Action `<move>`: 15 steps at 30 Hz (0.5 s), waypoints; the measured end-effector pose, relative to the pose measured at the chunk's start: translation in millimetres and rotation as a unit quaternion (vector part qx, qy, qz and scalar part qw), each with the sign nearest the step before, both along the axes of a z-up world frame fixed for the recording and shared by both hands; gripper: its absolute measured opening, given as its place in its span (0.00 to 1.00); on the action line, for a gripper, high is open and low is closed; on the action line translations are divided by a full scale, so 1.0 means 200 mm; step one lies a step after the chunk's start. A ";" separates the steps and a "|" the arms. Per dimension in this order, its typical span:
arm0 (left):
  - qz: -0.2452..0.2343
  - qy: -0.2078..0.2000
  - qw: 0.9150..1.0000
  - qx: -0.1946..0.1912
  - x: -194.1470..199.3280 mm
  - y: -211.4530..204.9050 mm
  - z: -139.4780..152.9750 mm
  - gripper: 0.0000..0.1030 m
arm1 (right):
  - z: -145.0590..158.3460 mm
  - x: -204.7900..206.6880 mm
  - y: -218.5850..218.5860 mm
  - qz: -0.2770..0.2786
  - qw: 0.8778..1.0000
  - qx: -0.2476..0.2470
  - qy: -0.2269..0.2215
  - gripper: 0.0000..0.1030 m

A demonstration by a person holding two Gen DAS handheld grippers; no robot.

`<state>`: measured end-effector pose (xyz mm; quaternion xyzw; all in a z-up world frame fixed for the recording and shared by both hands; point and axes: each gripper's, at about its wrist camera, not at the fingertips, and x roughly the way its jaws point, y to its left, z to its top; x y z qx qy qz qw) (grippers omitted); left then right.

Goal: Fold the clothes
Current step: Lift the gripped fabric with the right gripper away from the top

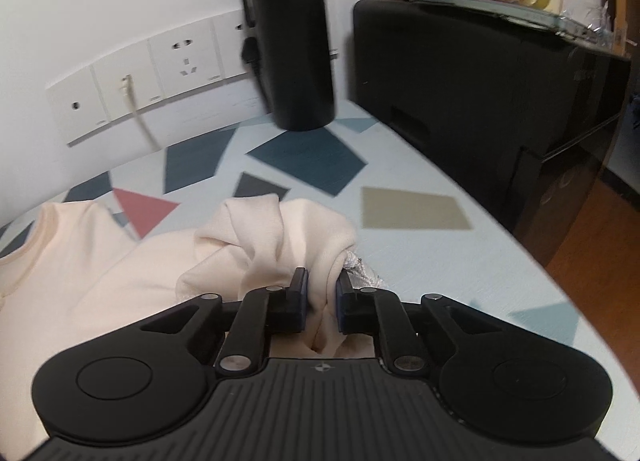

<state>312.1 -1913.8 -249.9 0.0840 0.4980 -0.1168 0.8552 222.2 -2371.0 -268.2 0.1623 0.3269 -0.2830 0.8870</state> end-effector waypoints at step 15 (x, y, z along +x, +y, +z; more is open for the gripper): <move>0.021 -0.004 1.000 -0.001 -0.01 0.00 0.00 0.99 | 0.00 -0.12 -0.14 0.000 0.996 0.076 -0.049 0.11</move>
